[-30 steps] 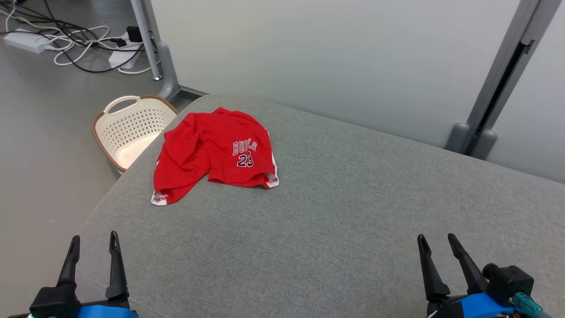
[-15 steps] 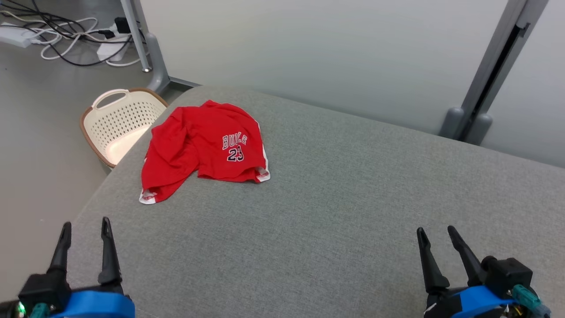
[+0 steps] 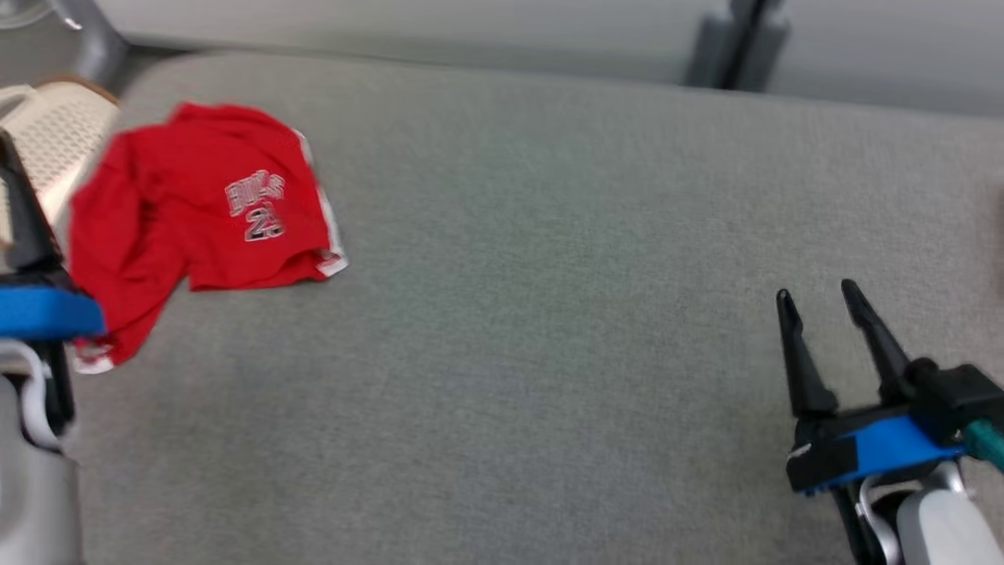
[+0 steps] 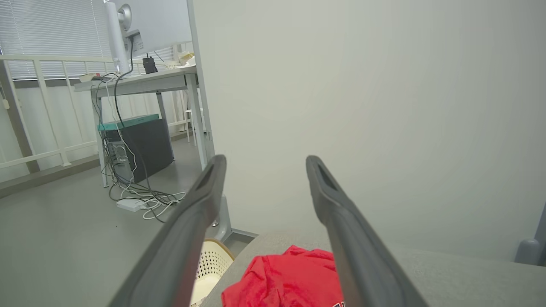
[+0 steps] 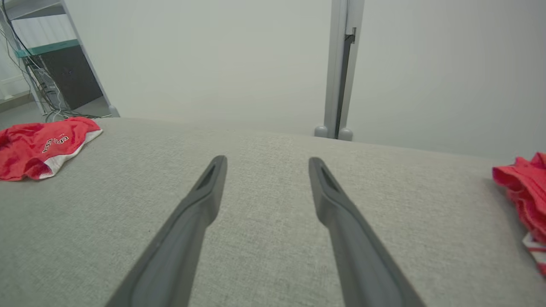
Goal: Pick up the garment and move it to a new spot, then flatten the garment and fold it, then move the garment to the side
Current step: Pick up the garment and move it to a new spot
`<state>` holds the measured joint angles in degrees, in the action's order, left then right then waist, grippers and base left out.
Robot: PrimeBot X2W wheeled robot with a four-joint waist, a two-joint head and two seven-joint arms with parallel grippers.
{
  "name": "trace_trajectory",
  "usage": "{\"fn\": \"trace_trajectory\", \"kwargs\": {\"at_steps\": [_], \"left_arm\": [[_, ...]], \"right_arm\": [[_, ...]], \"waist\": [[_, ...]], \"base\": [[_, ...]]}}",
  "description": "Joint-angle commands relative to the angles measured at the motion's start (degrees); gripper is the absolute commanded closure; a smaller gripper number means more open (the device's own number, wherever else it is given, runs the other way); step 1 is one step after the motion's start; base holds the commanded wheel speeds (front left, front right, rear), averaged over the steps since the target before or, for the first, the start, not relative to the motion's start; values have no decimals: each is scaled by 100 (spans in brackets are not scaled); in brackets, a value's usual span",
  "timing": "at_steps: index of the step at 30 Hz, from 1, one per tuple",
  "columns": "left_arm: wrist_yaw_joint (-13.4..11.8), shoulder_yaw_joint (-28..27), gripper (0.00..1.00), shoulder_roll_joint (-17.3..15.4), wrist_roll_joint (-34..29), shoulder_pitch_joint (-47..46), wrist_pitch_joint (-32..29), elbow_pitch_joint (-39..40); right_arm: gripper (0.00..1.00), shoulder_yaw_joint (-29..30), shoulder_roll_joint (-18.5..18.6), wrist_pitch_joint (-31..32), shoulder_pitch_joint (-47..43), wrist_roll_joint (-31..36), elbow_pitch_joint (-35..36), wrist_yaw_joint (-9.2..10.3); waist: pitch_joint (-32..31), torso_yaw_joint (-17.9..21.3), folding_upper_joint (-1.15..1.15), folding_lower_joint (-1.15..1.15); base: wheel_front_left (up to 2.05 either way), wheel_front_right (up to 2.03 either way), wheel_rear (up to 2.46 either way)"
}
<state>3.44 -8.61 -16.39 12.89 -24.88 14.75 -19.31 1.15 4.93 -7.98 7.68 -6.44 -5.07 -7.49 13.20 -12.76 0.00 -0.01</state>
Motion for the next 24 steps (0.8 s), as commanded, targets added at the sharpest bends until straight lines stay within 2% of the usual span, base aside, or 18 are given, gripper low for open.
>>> {"fn": "trace_trajectory", "kwargs": {"at_steps": [1,7,14,24], "left_arm": [[37,-97,0,-188,67,-428,13,-226],[105,-314,0,-678,289,-1651,-11,-1123],[229,-121,0,-1096,289,-2673,-350,-2394],[317,292,0,-907,292,-3217,-1039,-3845]], "right_arm": [[0,44,71,59,151,84,218,0],[0,235,200,214,334,249,919,0],[0,271,260,462,393,382,1688,0],[0,371,304,650,289,442,2141,0]], "waist": [[307,152,0,1],[1117,538,0,1],[1796,868,0,1],[2109,980,0,1]], "base": [[0,0,0],[0,0,0],[0,0,0],[0,0,0]]}}
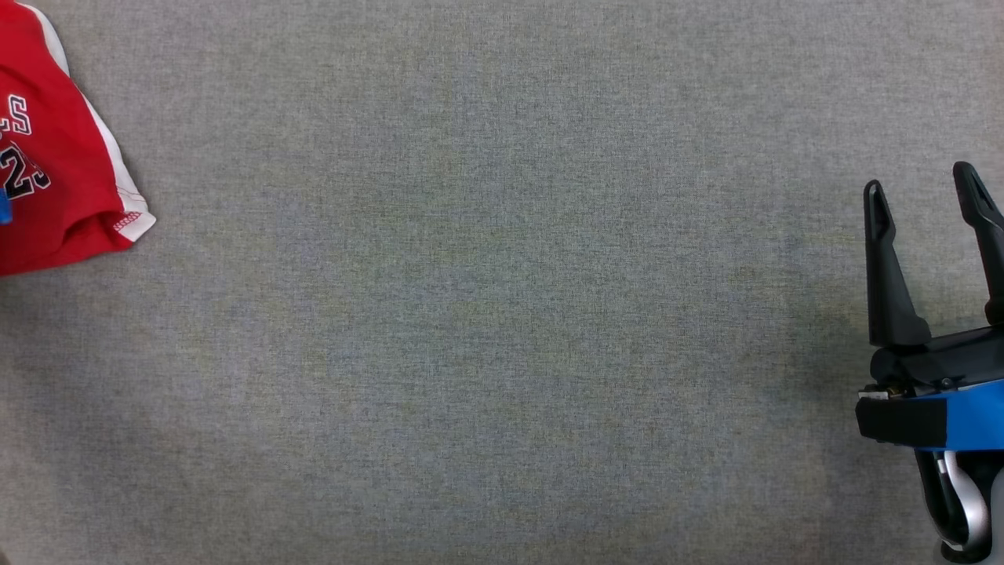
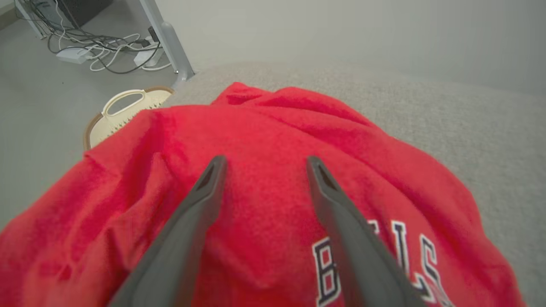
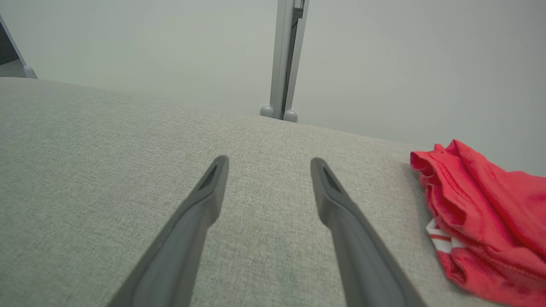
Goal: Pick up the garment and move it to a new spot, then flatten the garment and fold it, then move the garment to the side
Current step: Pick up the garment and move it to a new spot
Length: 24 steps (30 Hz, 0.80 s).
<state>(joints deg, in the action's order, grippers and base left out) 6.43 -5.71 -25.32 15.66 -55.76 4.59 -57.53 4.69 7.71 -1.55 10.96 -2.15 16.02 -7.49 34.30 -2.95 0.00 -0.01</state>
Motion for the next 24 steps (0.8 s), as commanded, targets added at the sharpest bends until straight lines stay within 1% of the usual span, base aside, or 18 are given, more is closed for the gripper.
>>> {"fn": "trace_trajectory", "kwargs": {"at_steps": [1,4,10,11,12,13,14,16,19,24], "left_arm": [[25,39,0,23,36,-129,-163,-194],[57,142,0,81,92,-182,-613,-630],[99,234,0,125,247,-244,-1242,-1162],[105,241,22,130,282,-249,-1312,-1203],[103,247,56,132,311,-258,-1366,-1241],[94,287,100,145,319,-258,-1442,-1281],[99,313,100,213,419,-242,-1581,-1344],[103,391,100,222,441,-238,-1553,-1301],[110,507,100,209,493,-241,-1291,-1100],[108,725,100,29,489,-396,-717,-772]], "right_arm": [[0,28,28,22,-49,16,65,0],[0,49,34,48,-47,19,115,0],[0,14,12,83,-24,47,145,0],[0,4,9,85,-21,47,142,0],[0,-8,6,81,-15,45,134,0],[0,-21,4,79,-8,41,122,0],[0,-33,1,69,-4,35,99,0],[0,-42,-3,54,-7,26,85,0],[0,-31,-9,36,-33,11,59,0],[0,-57,-65,-54,-68,-21,-88,0]], "waist": [[3,0,0,1],[8,-3,0,1],[12,-20,0,1],[13,-21,0,1],[15,-17,0,1],[15,-11,0,1],[10,1,0,1],[-7,19,0,1],[-67,38,0,1],[-304,66,0,1]], "base": [[0,0,0],[0,0,0],[0,0,0],[0,0,0],[0,0,0],[0,0,0],[0,0,0],[0,0,0],[0,0,0],[0,0,0]]}}
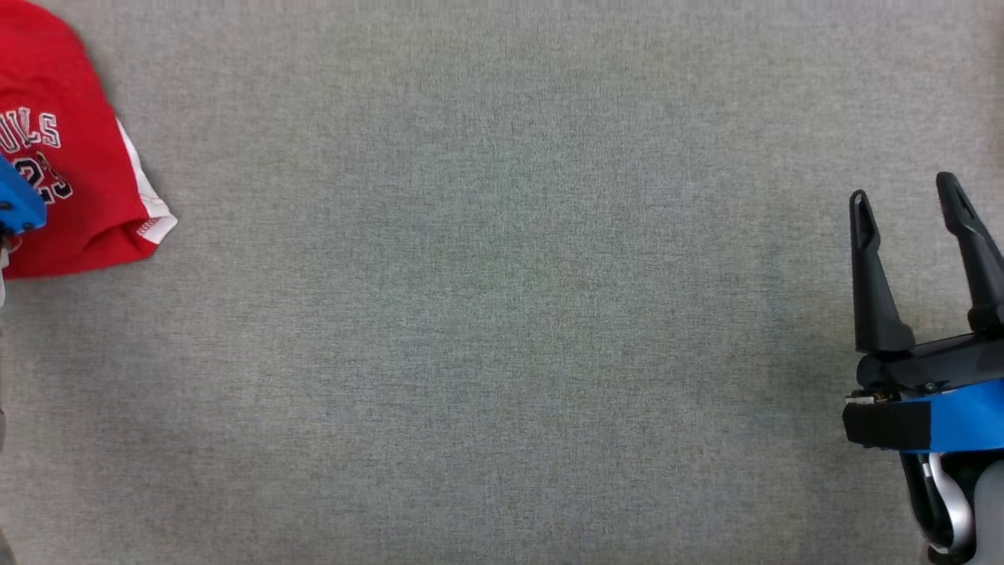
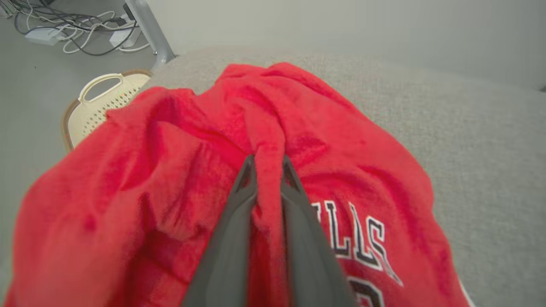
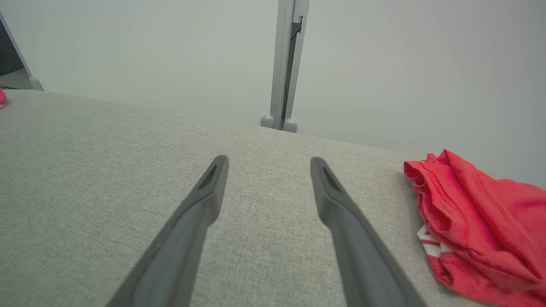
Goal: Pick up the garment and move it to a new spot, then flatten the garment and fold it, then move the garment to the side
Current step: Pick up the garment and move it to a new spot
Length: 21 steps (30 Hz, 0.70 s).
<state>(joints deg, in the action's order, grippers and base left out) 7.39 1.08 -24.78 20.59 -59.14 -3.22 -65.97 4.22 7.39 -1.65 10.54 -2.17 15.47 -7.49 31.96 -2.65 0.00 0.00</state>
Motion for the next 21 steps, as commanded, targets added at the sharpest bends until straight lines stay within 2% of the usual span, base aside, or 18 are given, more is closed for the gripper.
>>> {"fn": "trace_trajectory", "kwargs": {"at_steps": [1,11,17,21], "left_arm": [[10,112,100,-24,-10,-90,188,143],[10,1004,100,-129,-3,-356,1334,858],[10,1642,100,-148,110,-486,1614,1448],[10,1994,100,-51,288,-548,1686,1913]], "right_arm": [[0,-24,-45,-71,-35,-30,-78,0],[0,-148,-217,-359,-129,-216,-742,0],[0,-277,-302,-577,-206,-390,-1214,0],[0,-408,-365,-709,-320,-509,-1527,0]], "waist": [[-144,40,0,0],[-1123,318,0,0],[-1731,659,0,0],[-2008,930,0,0]], "base": [[0,0,0],[0,0,0],[0,0,0],[0,0,0]]}}
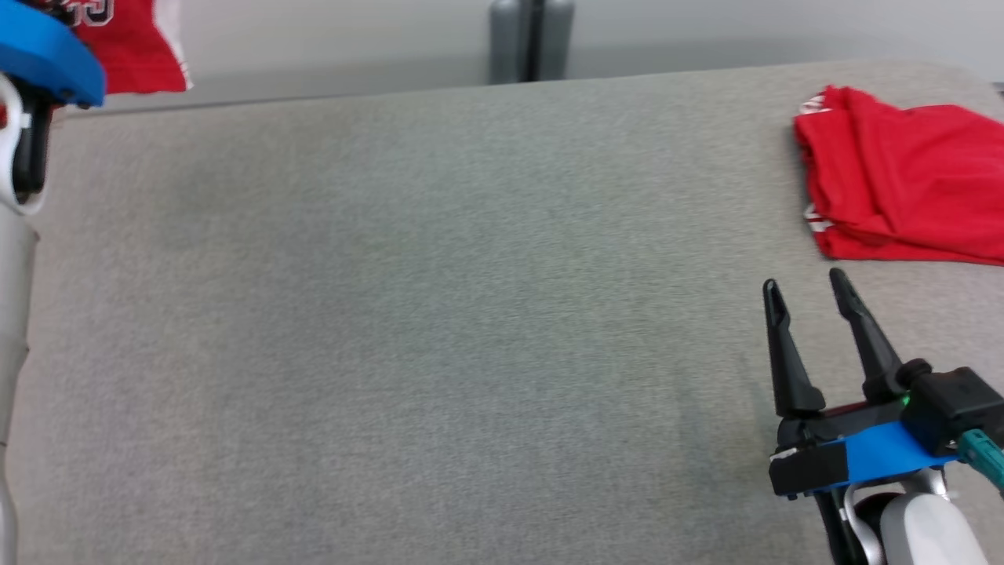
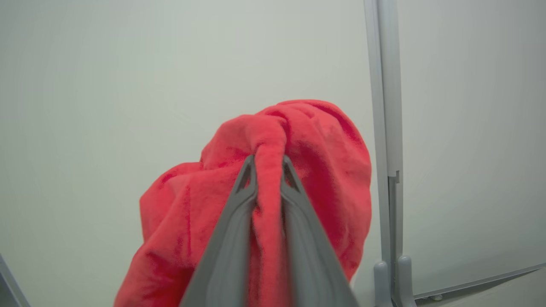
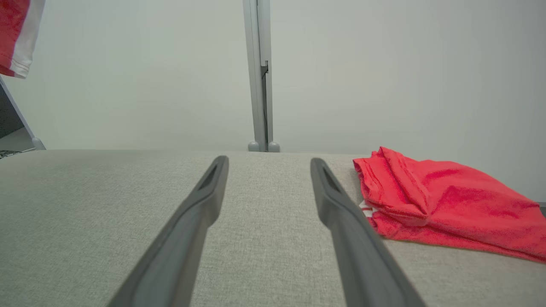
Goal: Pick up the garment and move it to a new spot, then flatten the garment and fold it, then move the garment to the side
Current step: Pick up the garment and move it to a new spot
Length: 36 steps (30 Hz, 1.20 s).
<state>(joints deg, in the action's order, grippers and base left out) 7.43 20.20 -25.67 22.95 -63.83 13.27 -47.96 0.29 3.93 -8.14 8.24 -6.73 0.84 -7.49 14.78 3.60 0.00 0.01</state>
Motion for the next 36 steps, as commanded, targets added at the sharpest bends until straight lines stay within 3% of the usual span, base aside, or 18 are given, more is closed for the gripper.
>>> {"fn": "trace_trajectory", "kwargs": {"at_steps": [1,10,16,25,36], "left_arm": [[6,172,100,43,114,-111,50,253],[1,766,100,329,280,-36,-254,1567],[-49,1096,100,579,309,394,-504,2177],[-120,1606,100,996,499,1786,-477,2069],[-225,2058,100,1348,664,3362,-103,1281]], "right_arm": [[0,-64,-38,-96,-91,-82,-146,0],[0,-446,-104,-403,-11,-312,-667,0],[0,-557,-106,-556,76,-470,-907,0],[0,-648,-104,-630,126,-391,-1071,0],[0,-651,-103,-655,82,-377,-1178,0]], "waist": [[-341,382,0,-1],[-491,1020,0,-1],[-535,1176,0,-1],[-644,1107,0,-1],[-748,882,0,-1]], "base": [[0,0,0],[0,0,0],[0,0,0],[0,0,0],[0,0,0]]}}
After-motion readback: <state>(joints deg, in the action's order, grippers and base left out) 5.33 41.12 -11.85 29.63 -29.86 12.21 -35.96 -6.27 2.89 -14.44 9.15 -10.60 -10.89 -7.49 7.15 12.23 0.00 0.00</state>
